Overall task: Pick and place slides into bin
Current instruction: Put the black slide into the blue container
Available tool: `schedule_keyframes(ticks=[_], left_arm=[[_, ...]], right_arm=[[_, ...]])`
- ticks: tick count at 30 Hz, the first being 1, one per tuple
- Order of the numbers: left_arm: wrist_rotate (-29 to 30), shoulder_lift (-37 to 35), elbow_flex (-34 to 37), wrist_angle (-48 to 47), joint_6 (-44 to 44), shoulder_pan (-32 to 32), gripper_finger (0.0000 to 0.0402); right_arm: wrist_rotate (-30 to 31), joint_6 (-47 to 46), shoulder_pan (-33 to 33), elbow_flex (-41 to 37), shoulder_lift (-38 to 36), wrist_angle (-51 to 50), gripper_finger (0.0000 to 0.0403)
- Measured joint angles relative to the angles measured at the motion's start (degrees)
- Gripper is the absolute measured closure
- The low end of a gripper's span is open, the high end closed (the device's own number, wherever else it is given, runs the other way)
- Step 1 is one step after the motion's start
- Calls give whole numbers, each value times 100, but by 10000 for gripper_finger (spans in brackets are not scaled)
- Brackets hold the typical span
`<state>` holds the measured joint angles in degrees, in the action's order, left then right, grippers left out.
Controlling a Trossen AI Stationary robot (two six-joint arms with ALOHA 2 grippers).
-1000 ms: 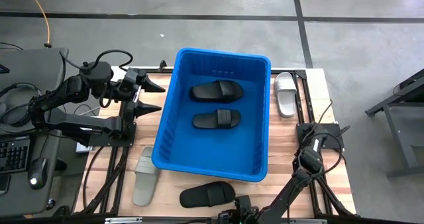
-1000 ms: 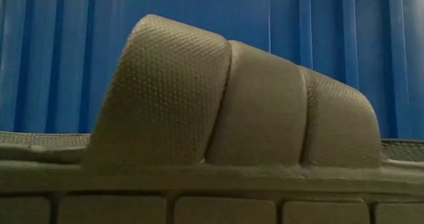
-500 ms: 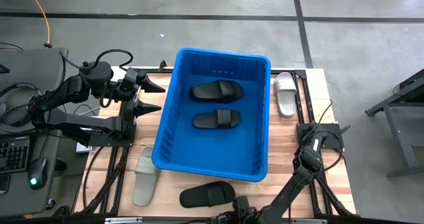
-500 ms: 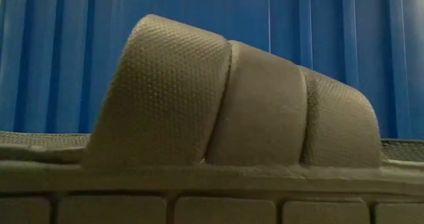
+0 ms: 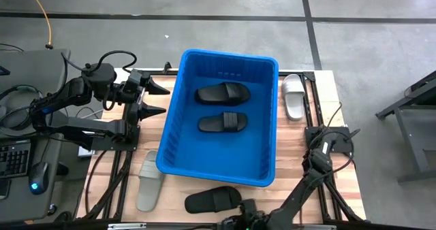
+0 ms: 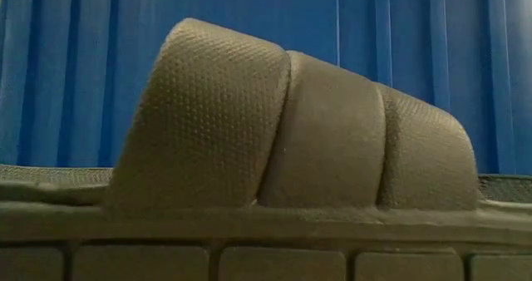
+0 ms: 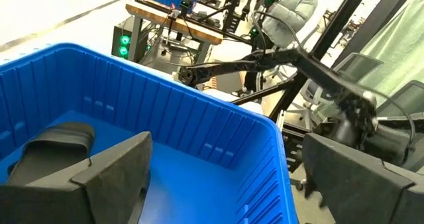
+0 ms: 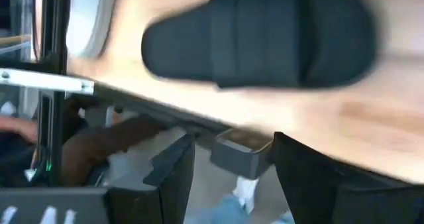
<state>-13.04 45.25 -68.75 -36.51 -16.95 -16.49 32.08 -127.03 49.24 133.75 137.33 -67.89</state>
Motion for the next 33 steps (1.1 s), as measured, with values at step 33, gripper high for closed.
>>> schedule_keyframes(ticks=[33], left_arm=[[-195, 119, 0, 80, -286, 0, 23]], right_arm=[[-35, 79, -251, -116, -689, -847, 210]])
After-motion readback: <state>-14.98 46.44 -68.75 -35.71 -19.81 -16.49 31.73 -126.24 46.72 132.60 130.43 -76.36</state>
